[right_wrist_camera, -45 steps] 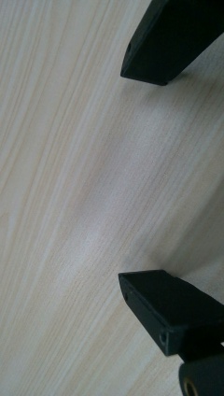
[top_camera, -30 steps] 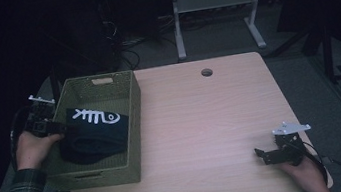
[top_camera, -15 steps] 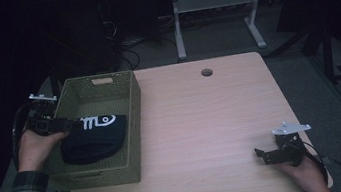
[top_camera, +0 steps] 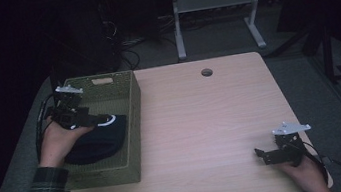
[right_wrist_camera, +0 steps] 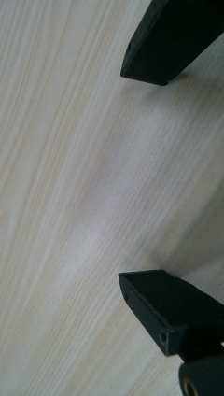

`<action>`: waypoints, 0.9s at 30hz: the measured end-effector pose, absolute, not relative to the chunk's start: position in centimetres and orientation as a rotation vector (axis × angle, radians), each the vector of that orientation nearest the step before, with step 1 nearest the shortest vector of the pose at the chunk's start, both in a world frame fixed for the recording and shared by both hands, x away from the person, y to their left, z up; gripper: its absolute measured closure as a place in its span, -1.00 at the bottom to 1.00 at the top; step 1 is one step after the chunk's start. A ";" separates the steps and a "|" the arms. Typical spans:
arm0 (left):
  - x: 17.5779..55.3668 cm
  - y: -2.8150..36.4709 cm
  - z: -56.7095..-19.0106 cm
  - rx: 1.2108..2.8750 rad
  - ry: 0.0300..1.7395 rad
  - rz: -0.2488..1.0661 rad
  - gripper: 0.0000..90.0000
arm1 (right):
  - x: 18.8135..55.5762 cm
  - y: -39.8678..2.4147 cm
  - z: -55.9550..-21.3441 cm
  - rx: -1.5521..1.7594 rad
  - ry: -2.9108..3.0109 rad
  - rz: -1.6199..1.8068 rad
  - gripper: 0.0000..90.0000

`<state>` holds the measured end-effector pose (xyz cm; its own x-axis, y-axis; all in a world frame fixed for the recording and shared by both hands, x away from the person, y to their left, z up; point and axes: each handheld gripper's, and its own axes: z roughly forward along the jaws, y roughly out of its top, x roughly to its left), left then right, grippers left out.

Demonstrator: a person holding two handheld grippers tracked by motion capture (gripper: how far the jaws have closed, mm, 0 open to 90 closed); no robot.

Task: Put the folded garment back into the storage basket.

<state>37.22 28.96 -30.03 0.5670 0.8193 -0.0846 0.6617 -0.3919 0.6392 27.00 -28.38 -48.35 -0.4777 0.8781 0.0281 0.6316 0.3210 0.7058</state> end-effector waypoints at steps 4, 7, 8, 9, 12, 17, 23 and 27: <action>37.1 27.1 -30.2 2.175 1.133 0.308 -0.65 | 27.0 -28.4 -48.3 1.344 2.232 0.945 -0.93; 36.9 25.5 -30.4 2.179 1.090 0.299 -0.65 | 27.0 -28.4 -48.3 1.344 2.232 0.945 -0.93; 36.8 25.1 -30.5 2.177 1.087 0.296 -0.65 | 27.0 -28.4 -48.3 1.343 2.232 0.945 -0.93; 36.7 24.6 -30.5 2.181 1.073 0.295 -0.65 | 27.0 -28.4 -48.3 1.342 2.233 0.945 -0.93; 36.4 23.1 -30.7 2.186 1.041 0.282 -0.65 | 27.0 -28.4 -48.3 1.343 2.233 0.945 -0.93; 36.0 21.0 -31.2 2.177 1.003 0.260 -0.65 | 27.0 -28.4 -48.3 1.343 2.232 0.945 -0.93; 35.2 18.0 -32.0 2.194 0.943 0.247 -0.65 | 27.0 -28.4 -48.3 1.342 2.233 0.945 -0.93; 34.8 16.5 -32.6 2.186 0.916 0.233 -0.65 | 27.0 -28.4 -48.3 1.342 2.233 0.946 -0.93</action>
<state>34.79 16.50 -32.56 0.7281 0.6765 -0.1104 0.5419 -0.4695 0.6971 27.01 -28.38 -48.35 -0.4789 0.8774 0.0279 0.6306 0.3218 0.7063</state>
